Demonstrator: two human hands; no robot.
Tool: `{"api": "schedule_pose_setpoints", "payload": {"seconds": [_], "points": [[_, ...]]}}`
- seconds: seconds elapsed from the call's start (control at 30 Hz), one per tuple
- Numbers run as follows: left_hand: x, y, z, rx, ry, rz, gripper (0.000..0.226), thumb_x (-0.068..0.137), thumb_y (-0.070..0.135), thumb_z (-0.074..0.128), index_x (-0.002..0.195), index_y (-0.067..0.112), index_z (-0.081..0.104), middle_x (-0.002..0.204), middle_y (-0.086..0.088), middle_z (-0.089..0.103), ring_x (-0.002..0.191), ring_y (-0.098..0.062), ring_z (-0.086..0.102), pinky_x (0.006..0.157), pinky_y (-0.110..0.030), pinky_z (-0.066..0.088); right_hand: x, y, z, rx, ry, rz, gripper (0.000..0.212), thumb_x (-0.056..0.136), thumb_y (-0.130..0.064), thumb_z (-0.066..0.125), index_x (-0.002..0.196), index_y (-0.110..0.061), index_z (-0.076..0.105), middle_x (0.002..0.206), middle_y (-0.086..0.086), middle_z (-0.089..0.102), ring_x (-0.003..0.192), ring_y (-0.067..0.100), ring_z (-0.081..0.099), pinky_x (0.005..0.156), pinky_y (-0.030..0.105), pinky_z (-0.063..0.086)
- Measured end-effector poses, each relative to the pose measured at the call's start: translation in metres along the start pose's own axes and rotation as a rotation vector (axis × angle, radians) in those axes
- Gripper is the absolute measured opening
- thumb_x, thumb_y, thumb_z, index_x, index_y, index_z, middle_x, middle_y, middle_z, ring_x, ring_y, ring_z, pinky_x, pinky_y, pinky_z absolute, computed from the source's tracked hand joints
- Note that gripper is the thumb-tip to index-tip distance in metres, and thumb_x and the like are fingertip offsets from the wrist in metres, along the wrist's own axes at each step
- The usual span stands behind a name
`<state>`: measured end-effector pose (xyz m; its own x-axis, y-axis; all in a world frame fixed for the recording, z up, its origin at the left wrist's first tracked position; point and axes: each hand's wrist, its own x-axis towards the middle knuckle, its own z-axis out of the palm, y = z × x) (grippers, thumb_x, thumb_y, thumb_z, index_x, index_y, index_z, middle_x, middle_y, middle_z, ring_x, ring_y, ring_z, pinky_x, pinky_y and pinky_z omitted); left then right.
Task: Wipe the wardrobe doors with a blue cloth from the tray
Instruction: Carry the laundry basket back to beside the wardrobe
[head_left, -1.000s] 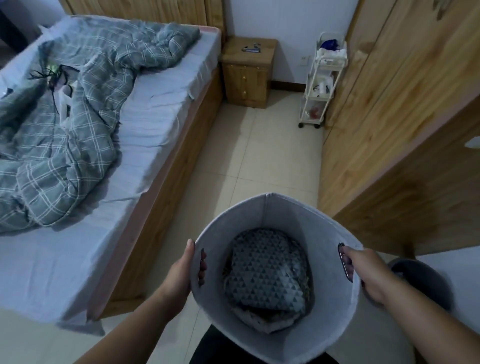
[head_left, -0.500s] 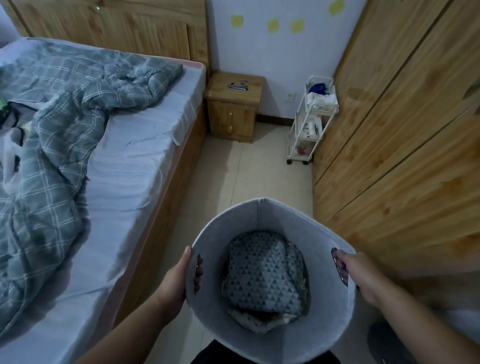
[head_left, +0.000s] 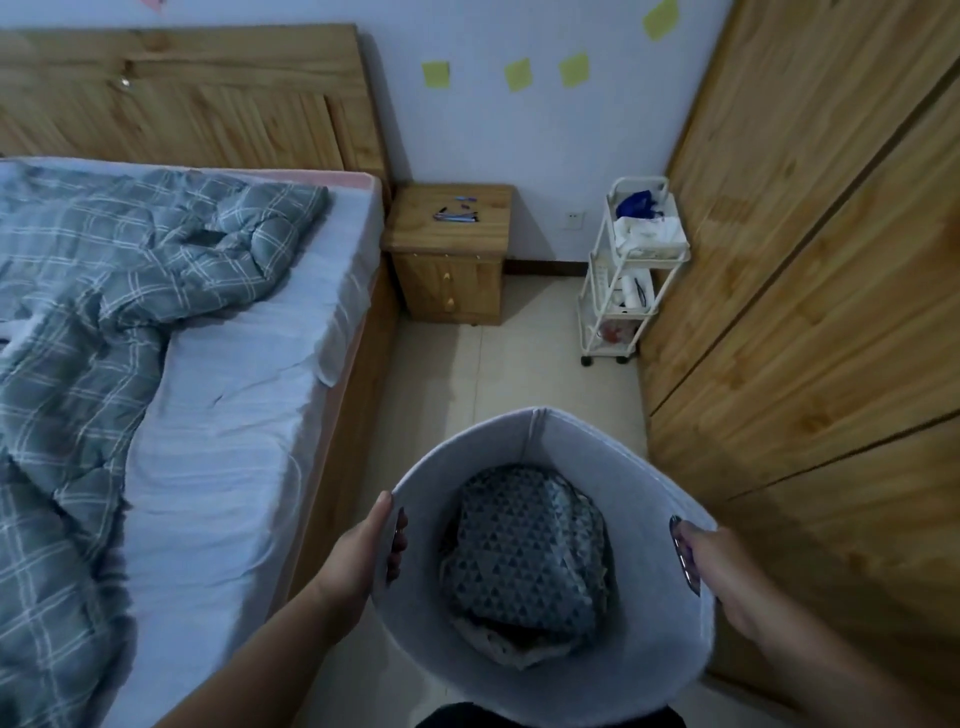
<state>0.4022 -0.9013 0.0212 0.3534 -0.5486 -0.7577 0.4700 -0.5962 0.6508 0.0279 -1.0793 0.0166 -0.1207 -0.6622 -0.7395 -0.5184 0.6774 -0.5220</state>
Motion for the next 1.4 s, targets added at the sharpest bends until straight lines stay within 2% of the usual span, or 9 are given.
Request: {"api": "schedule_pose_setpoints", "payload": {"seconds": [0.2,0.37,0.67,0.8,0.9,1.03,1.17,1.27,1.4], "points": [[0.051,0.074,0.029,0.011,0.045,-0.016,0.054,0.093,0.065,0.06,0.097,0.013,0.076,0.078,-0.005,0.062,0.059,-0.016,0.051,0.058,-0.03,0.042,0.047,-0.089,-0.005,-0.039,-0.037,-0.026,0.05,0.099,-0.018,0.055,0.05,-0.017,0.048,0.048,0.005,0.04,0.043,0.016,0.035,0.057,0.032,0.029],[0.1,0.135,0.05,0.059,-0.016,0.037,0.057,0.069,0.071,0.074,0.088,0.017,0.076,0.073,-0.004,0.06,0.059,-0.018,0.049,0.058,-0.029,0.04,0.079,-0.157,-0.004,-0.048,-0.019,-0.031,0.047,0.1,-0.019,0.053,0.054,-0.017,0.044,0.048,0.005,0.035,0.042,0.017,0.031,0.06,0.036,0.026],[0.235,0.244,0.065,0.18,-0.105,-0.029,0.057,0.097,0.063,0.055,0.096,0.012,0.08,0.073,-0.003,0.064,0.056,-0.016,0.054,0.057,-0.029,0.045,0.136,-0.247,0.019,0.036,0.108,0.014,0.039,0.103,-0.019,0.052,0.064,-0.015,0.05,0.054,0.004,0.044,0.049,0.018,0.04,0.055,0.03,0.032],[0.285,0.314,0.093,0.328,-0.14,0.011,0.062,0.101,0.064,0.045,0.097,0.012,0.079,0.068,0.001,0.066,0.055,-0.015,0.054,0.057,-0.03,0.044,0.144,-0.284,0.006,0.172,0.193,0.105,0.035,0.106,-0.02,0.045,0.076,-0.008,0.059,0.075,0.015,0.058,0.068,0.025,0.053,0.064,0.033,0.035],[0.315,0.362,0.133,0.459,-0.186,0.095,0.063,0.104,0.063,0.04,0.098,0.013,0.077,0.064,0.004,0.065,0.056,-0.015,0.053,0.057,-0.031,0.044,0.15,-0.293,0.004,0.221,0.233,0.143,0.044,0.105,-0.021,0.046,0.062,-0.014,0.048,0.061,0.009,0.045,0.057,0.019,0.041,0.063,0.033,0.032],[0.34,0.395,0.197,0.605,-0.272,0.111,0.063,0.103,0.065,0.04,0.096,0.013,0.075,0.064,0.004,0.063,0.059,-0.015,0.052,0.059,-0.031,0.045,0.152,-0.284,0.008,0.35,0.352,0.184,0.038,0.102,-0.029,0.05,0.065,-0.019,0.05,0.063,0.003,0.05,0.058,0.018,0.048,0.059,0.027,0.033],[0.352,0.404,0.249,0.744,-0.389,0.085,0.056,0.105,0.059,0.039,0.093,0.013,0.07,0.076,-0.008,0.061,0.068,-0.023,0.055,0.067,-0.035,0.046,0.166,-0.265,0.002,0.425,0.446,0.224,0.037,0.101,-0.027,0.047,0.077,-0.004,0.063,0.076,0.017,0.065,0.07,0.03,0.063,0.063,0.037,0.043],[0.364,0.414,0.289,0.871,-0.432,0.059,0.061,0.107,0.058,0.035,0.105,0.009,0.071,0.096,-0.019,0.069,0.092,-0.033,0.065,0.084,-0.041,0.051,0.186,-0.257,-0.015,0.41,0.433,0.269,0.037,0.102,-0.023,0.044,0.087,0.001,0.068,0.085,0.024,0.069,0.08,0.035,0.066,0.065,0.036,0.043],[0.389,0.429,0.34,0.904,-0.374,0.076,0.056,0.107,0.056,0.036,0.108,0.013,0.072,0.105,-0.013,0.074,0.099,-0.029,0.069,0.081,-0.034,0.053,0.217,-0.263,-0.034,0.44,0.418,0.289,0.036,0.1,-0.024,0.05,0.071,-0.006,0.058,0.066,0.014,0.059,0.061,0.025,0.056,0.062,0.034,0.037]]}}
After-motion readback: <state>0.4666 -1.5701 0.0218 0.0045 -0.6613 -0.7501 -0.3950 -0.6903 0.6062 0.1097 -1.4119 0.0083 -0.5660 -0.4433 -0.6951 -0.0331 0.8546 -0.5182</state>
